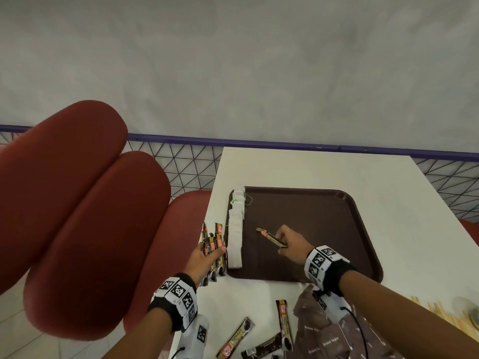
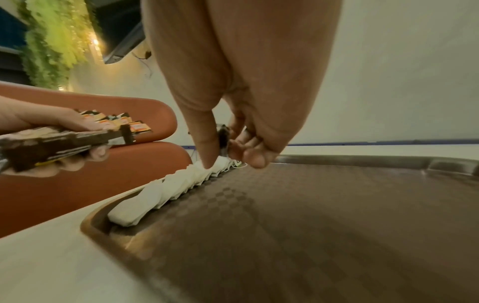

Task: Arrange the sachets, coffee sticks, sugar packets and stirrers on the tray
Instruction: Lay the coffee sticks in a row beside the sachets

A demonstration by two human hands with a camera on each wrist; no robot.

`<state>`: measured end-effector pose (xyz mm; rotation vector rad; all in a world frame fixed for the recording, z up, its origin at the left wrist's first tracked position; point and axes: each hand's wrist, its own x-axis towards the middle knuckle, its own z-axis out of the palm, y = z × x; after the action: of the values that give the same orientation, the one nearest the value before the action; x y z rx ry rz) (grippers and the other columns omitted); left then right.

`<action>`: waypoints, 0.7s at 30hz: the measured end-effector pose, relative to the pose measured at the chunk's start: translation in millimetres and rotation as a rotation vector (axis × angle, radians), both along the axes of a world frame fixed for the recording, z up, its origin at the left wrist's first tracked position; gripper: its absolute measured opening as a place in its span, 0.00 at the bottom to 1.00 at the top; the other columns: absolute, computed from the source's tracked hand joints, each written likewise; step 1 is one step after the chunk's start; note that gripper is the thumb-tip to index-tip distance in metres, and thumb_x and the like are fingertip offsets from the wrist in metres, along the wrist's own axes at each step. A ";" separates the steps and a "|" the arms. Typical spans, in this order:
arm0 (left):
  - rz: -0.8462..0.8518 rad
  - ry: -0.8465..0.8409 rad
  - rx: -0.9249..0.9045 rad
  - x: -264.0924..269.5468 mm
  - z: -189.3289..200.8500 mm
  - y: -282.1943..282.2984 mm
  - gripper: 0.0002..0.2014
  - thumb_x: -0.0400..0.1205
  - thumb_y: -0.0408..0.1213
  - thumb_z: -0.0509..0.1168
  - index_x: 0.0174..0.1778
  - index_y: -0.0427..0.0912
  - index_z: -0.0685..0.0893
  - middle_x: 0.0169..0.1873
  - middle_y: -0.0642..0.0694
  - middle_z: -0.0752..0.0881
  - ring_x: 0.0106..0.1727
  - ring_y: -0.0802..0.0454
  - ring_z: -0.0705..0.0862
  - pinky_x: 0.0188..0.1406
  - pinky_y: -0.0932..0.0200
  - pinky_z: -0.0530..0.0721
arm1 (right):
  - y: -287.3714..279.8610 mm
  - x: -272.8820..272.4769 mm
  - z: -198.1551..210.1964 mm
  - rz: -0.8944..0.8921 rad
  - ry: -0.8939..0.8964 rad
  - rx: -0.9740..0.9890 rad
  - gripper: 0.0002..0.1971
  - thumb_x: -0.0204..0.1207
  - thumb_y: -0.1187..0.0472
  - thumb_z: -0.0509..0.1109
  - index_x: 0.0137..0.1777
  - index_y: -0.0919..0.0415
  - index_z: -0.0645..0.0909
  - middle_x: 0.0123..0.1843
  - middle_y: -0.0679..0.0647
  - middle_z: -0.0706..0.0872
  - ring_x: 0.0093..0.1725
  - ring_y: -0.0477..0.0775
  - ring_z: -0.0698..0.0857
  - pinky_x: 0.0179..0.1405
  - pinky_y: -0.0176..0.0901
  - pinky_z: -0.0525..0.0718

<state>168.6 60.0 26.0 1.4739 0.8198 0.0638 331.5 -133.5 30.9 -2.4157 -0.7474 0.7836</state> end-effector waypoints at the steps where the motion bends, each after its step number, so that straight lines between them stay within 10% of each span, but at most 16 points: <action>1: 0.001 0.001 0.004 -0.3 -0.4 5.0 0.16 0.78 0.37 0.70 0.61 0.42 0.78 0.55 0.43 0.86 0.57 0.47 0.84 0.61 0.54 0.77 | 0.8 4.4 -1.2 -0.045 0.022 0.024 0.16 0.71 0.69 0.71 0.49 0.56 0.67 0.42 0.49 0.75 0.41 0.50 0.76 0.39 0.37 0.71; 12: 0.057 0.028 -0.001 14.7 0.7 32.1 0.16 0.76 0.40 0.71 0.58 0.42 0.81 0.50 0.41 0.89 0.48 0.43 0.87 0.60 0.40 0.80 | 20.4 74.2 -16.4 -0.460 0.060 0.295 0.12 0.69 0.71 0.75 0.47 0.60 0.77 0.43 0.58 0.82 0.30 0.46 0.80 0.20 0.24 0.78; 16: 0.077 0.033 0.018 20.0 4.6 31.1 0.13 0.78 0.39 0.70 0.57 0.42 0.80 0.40 0.43 0.88 0.34 0.50 0.85 0.43 0.47 0.84 | 39.0 92.1 -22.4 -0.541 -0.009 0.350 0.11 0.67 0.68 0.77 0.46 0.60 0.79 0.36 0.51 0.80 0.35 0.46 0.78 0.28 0.23 0.74; 21: 0.096 0.059 -0.010 25.6 5.2 32.0 0.15 0.78 0.42 0.69 0.58 0.42 0.79 0.35 0.40 0.86 0.23 0.55 0.76 0.44 0.36 0.85 | 68.3 117.5 -39.4 -0.528 -0.155 0.285 0.10 0.65 0.58 0.80 0.43 0.54 0.83 0.48 0.60 0.85 0.56 0.62 0.78 0.51 0.45 0.75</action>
<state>194.2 92.1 31.2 1.4321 0.9376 0.0889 449.0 -65.1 -8.5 -2.2688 -0.2260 0.2609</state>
